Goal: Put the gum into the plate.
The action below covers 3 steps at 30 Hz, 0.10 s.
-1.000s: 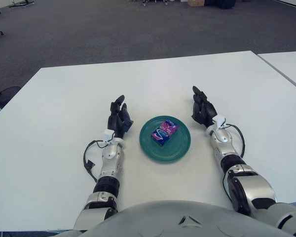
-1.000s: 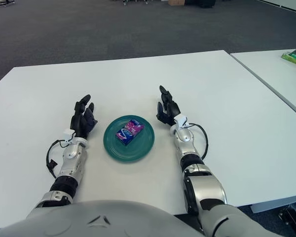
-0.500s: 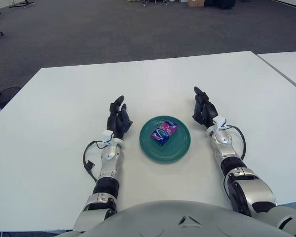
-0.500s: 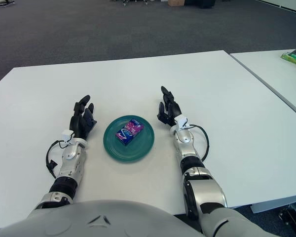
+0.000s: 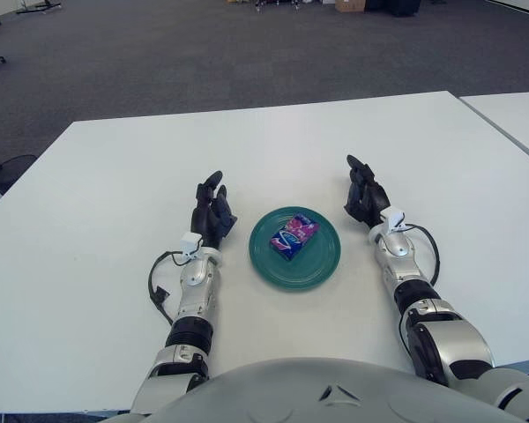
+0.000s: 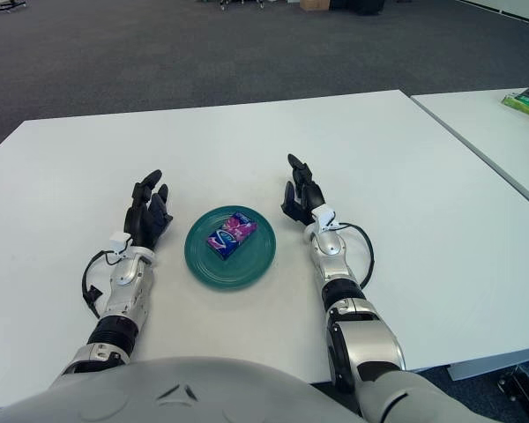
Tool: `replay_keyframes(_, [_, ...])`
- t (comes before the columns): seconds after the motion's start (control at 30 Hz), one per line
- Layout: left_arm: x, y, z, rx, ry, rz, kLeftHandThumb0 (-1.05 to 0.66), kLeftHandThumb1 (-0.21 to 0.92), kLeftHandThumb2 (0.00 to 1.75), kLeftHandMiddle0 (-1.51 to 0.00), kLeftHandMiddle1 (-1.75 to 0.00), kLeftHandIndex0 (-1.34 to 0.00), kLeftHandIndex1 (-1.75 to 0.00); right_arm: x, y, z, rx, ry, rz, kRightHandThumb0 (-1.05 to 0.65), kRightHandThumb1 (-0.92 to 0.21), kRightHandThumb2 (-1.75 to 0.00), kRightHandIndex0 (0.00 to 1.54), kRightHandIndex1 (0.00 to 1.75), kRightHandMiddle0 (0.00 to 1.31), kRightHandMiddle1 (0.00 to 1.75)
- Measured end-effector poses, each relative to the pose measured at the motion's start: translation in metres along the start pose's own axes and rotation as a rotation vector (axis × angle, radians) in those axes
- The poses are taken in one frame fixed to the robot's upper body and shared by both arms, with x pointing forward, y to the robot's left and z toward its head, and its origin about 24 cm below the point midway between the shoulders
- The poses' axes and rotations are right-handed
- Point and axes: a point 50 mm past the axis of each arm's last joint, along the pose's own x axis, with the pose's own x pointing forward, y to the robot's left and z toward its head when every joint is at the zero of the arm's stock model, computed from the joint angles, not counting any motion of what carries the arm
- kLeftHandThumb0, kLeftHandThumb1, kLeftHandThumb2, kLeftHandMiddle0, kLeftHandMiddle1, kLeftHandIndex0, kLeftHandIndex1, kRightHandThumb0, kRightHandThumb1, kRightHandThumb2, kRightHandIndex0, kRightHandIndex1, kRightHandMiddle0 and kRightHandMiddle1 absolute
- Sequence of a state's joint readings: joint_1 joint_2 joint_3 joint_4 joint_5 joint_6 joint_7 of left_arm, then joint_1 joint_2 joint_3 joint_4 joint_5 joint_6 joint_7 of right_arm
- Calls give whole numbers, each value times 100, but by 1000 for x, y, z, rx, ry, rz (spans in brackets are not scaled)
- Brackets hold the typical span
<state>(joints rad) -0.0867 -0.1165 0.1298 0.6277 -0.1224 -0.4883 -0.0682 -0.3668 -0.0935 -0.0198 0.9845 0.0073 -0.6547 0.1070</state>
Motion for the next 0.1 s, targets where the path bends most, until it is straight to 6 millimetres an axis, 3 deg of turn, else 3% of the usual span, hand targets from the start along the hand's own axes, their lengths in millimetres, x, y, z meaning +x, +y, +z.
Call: replay_keyframes(0.1, [0, 0, 0, 1, 0, 0, -78, 92, 89, -28, 0, 0, -73, 0, 0, 0, 1, 1, -6, -84, -92, -102, 8, 1, 0, 32])
